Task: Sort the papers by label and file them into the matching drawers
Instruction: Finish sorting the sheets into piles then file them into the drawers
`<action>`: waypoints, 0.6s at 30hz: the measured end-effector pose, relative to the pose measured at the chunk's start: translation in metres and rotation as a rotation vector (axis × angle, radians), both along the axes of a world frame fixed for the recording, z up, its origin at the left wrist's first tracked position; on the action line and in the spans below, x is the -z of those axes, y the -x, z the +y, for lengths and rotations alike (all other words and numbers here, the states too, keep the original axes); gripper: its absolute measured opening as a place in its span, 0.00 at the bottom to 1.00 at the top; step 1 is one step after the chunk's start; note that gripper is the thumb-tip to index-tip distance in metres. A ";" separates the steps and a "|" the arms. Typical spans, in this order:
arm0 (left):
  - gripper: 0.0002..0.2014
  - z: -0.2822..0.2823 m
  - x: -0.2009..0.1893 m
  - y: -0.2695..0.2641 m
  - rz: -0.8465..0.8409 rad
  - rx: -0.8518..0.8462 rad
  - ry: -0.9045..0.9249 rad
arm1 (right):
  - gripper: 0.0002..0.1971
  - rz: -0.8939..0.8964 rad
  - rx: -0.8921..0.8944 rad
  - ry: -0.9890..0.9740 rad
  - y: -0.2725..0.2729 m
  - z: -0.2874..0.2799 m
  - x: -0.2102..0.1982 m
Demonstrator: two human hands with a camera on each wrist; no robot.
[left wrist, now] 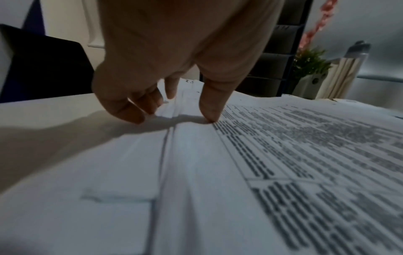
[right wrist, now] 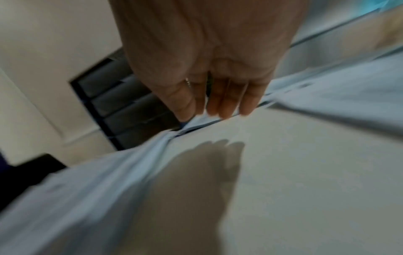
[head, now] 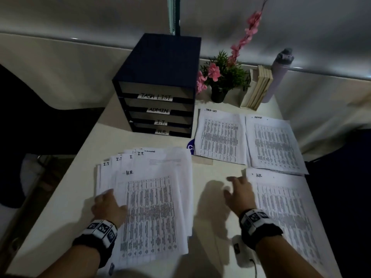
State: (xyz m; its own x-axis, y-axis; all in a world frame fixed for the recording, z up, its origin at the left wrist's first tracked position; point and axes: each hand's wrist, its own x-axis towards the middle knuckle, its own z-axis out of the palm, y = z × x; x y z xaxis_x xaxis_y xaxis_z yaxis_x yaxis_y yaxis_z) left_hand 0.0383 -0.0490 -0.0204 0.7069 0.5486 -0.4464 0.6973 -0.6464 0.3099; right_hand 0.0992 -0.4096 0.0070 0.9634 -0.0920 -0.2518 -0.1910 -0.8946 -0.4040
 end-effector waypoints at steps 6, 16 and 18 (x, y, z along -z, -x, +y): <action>0.42 0.016 0.004 0.010 -0.007 -0.027 0.110 | 0.22 0.277 -0.168 -0.230 0.002 0.109 0.000; 0.31 0.023 0.002 0.018 -0.119 0.050 0.111 | 0.17 0.262 0.009 -0.142 0.002 0.107 0.011; 0.30 0.022 0.001 0.018 -0.136 0.125 0.066 | 0.09 0.261 0.081 -0.150 -0.001 0.093 0.008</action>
State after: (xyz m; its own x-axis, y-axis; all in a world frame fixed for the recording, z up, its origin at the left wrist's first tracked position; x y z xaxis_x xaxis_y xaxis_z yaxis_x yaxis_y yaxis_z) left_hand 0.0206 -0.0270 -0.0212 0.8238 0.4255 -0.3746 0.5620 -0.7002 0.4403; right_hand 0.0998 -0.3164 -0.0010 0.8556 -0.1093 -0.5060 -0.3740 -0.8063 -0.4583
